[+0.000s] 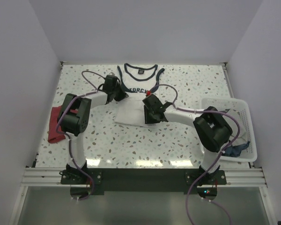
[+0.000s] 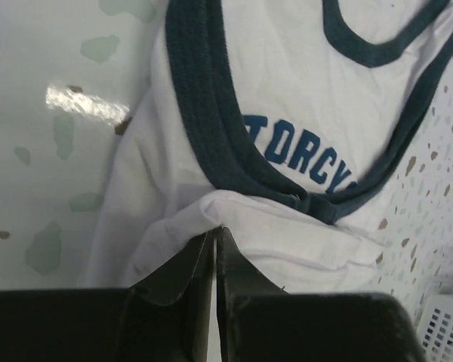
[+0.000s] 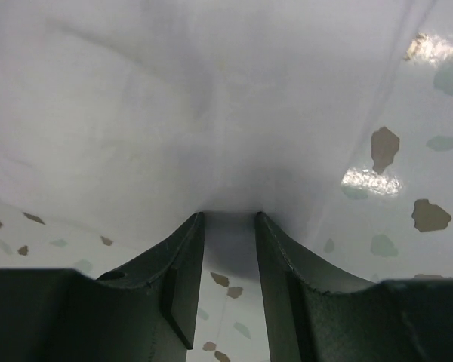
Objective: Fold and stack the tank tops
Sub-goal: Fold the tank top
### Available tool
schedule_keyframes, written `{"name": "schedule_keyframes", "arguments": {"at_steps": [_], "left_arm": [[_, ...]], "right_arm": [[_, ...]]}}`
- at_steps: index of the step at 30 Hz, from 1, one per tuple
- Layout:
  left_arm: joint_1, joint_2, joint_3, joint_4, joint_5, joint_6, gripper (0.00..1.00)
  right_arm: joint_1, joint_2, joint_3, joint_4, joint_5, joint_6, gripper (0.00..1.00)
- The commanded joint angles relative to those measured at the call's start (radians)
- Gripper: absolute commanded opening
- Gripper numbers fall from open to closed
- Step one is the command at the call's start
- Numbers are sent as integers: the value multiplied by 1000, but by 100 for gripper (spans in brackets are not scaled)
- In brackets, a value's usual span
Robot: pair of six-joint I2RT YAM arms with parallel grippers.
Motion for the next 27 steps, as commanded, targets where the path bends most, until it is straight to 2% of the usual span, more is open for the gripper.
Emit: {"name": "schedule_keyframes", "arguments": {"at_steps": [1,6,10,14,15,18,21,25,27], "left_arm": [[39,56,84,13,3,47,10],[66,110,122,-10,-4,51,10],[69,83,128,-1,12,70,16],[70,8,118,19,49,90,29],[70,-41,109,20,52,91,36],[63,-176,15,5,15,94,47],[44,-329,-137,-39,-95,81,54],[7,-503,-409,-96,-187,41,55],[-28,-587,-497,-90,-194,27,56]], "right_arm": [[-16,-50,-81,53,5,30,38],[-16,-76,-165,80,-4,43,38],[-16,-79,-180,74,-11,40,38],[-16,-90,-203,69,-6,38,38],[-16,-93,-205,68,-6,38,38],[-19,-128,-202,47,2,32,39],[-35,-190,-198,17,0,29,45],[-62,-262,-203,-18,-17,32,54],[-68,-293,-215,-30,-23,46,55]]}}
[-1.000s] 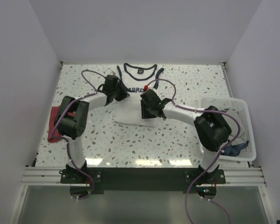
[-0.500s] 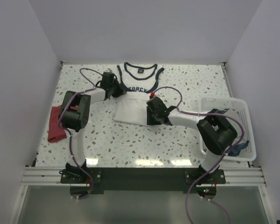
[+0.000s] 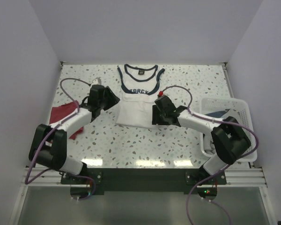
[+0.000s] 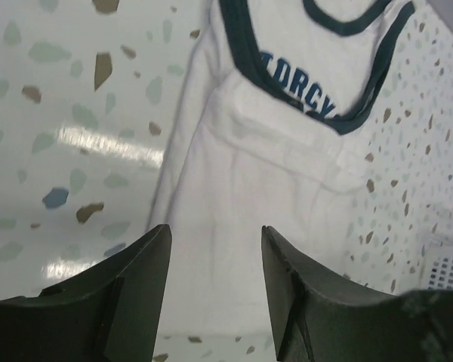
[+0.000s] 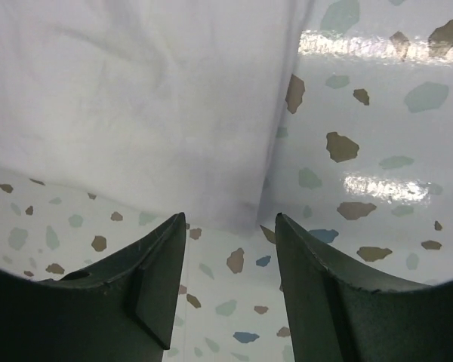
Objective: Fold and stack the tank tops
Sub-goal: Fold the tank top
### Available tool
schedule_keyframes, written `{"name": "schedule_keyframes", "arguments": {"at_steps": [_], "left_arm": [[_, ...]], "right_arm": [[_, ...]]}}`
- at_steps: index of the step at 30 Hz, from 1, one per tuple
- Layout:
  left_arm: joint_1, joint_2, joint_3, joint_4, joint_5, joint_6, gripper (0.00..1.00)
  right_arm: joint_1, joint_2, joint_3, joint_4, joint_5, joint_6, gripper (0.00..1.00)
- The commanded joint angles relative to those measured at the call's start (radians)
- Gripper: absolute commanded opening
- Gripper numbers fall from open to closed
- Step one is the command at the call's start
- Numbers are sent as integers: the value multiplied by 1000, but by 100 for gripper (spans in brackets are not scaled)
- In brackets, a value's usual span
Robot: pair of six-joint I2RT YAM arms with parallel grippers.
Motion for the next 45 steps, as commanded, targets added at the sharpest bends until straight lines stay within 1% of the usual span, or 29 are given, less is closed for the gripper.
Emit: {"name": "schedule_keyframes", "arguments": {"at_steps": [1,3,4,5,7,14,20,22,23,26,27,31,32,34,35,37,40,41,44,45], "left_arm": [[-53,-86,-196,-51,-63,-38,56],[-78,-122,-250,-28,-43,-44,57],[-79,-126,-275,-21,-8,-41,57],[-79,-128,-307,21,6,-38,57],[-79,-133,-336,44,18,-30,59],[-79,-81,-336,58,18,-13,59],[-79,-42,-347,67,35,-23,53],[-79,-33,-353,70,32,-24,50],[-81,-25,-355,72,33,-26,45],[-81,-16,-372,84,43,-30,38],[-82,-16,-375,85,44,-33,30],[-88,-21,-384,93,53,-32,18],[-93,-24,-386,95,58,-30,13],[-101,-30,-390,90,63,-30,8],[-110,-36,-392,87,67,-29,4],[-118,-59,-407,75,76,-38,0],[-151,-117,-451,49,86,-70,0],[-162,-135,-464,39,78,-88,0],[-211,-211,-513,-39,58,-124,0],[-226,-229,-519,-78,50,-133,0]], "right_arm": [[-15,-79,-24,-49,-17,20,55],[-15,-91,-47,-31,-29,40,55],[-15,-89,-64,-26,-48,44,55],[-17,-85,-72,-9,-55,49,55],[-18,-70,-92,11,-87,69,55],[-26,-34,-141,92,-126,123,55],[-29,6,-147,138,-137,152,54],[-29,10,-149,147,-126,161,53],[-31,13,-150,150,-120,166,53],[-32,19,-150,158,-108,167,49],[-32,27,-152,160,-108,167,45],[-32,38,-152,155,-95,160,31],[-31,38,-149,147,-85,144,24],[-32,29,-139,115,-60,126,10],[-32,21,-135,103,-52,101,0],[-31,-10,-141,72,-36,75,0],[-29,-82,-193,39,-37,48,0],[-28,-106,-234,31,-42,44,0],[-5,-218,-309,-10,-52,64,0],[26,-250,-326,-36,-49,75,0]]}}
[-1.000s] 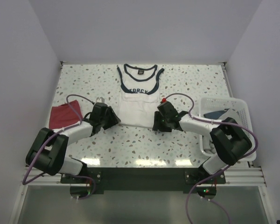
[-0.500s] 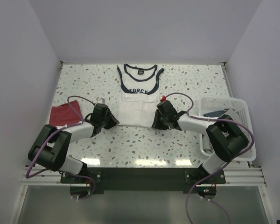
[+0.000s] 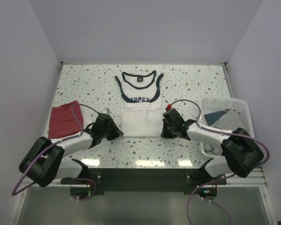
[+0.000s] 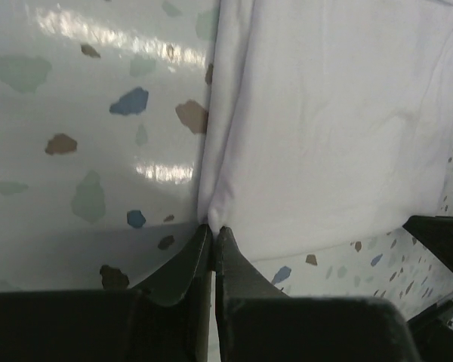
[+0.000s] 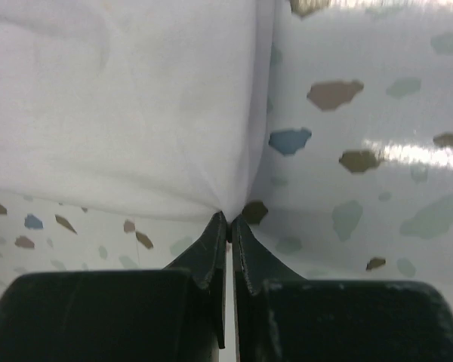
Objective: Fold and stack the tank tops
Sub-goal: Fold the tank top
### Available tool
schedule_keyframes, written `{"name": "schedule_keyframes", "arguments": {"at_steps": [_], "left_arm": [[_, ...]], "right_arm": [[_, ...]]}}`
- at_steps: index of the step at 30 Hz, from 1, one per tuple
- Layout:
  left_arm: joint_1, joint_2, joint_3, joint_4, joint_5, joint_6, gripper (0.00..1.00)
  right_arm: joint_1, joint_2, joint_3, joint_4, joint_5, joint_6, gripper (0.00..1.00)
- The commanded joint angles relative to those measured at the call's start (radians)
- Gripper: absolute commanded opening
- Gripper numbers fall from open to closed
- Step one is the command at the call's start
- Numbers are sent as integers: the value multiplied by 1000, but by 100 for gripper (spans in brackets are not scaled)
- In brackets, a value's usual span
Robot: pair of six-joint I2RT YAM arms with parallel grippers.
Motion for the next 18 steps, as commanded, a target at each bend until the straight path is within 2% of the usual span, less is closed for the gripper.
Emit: {"name": "schedule_keyframes", "arguments": {"at_steps": [1,6,11,18], "left_arm": [[-73,-80,-55,-185,-32,-51,0],[-201,-209,-82,-363,-80,-147,0],[-291,-352,-115,-477,-80,-212,0],[-310,-343,-137,-480,-62,-197,0]], "right_arm": [[59,-158,-72,-135,32,21,0],[235,-330,-163,-256,73,153,0],[338,-493,-232,-333,90,300,0],[357,-458,-214,-343,125,296,0]]}}
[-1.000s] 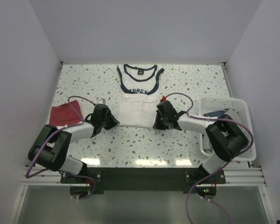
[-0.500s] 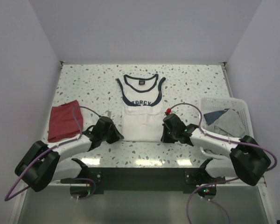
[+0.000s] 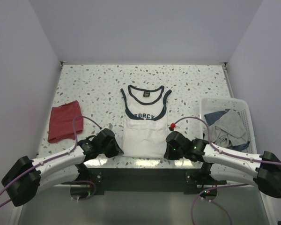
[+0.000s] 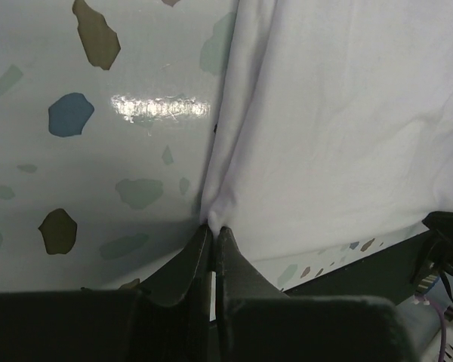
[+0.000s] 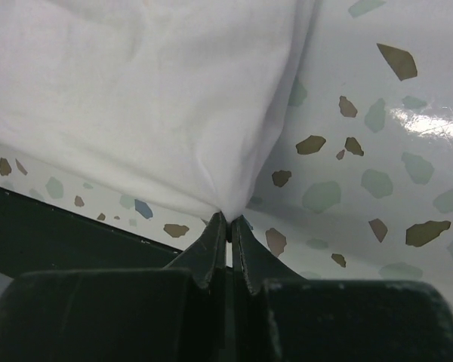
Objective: Fold and stack the tank tops
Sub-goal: Fold the tank top
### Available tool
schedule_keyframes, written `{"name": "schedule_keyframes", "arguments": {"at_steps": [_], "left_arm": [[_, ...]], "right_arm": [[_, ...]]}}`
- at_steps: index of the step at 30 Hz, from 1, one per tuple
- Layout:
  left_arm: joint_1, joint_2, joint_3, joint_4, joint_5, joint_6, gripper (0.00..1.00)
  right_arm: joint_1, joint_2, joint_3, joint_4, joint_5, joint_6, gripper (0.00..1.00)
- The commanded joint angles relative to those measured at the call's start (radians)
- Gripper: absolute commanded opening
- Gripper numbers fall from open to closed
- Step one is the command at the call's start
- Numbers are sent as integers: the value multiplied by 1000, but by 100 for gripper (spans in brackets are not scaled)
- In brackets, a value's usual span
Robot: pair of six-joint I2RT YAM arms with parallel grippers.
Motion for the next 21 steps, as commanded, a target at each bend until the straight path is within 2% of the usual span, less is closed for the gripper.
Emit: {"name": "schedule_keyframes", "arguments": {"at_steps": [1,5,10,13,17,21], "left_arm": [[-3,14,-23,-90,-23,10,0],[-5,4,32,-122,-31,27,0],[-5,-56,132,-198,-52,45,0],[-3,-56,278,-235,-83,65,0],[6,20,425,-216,-135,117,0],[98,138,524,-131,-78,165,0]], "right_arm": [[2,39,27,-53,58,17,0],[2,47,58,-55,74,0,0],[2,-28,184,-162,143,-46,0],[2,-34,288,-231,218,-75,0],[-10,25,421,-282,345,-125,0],[-83,99,518,-230,339,-229,0]]}}
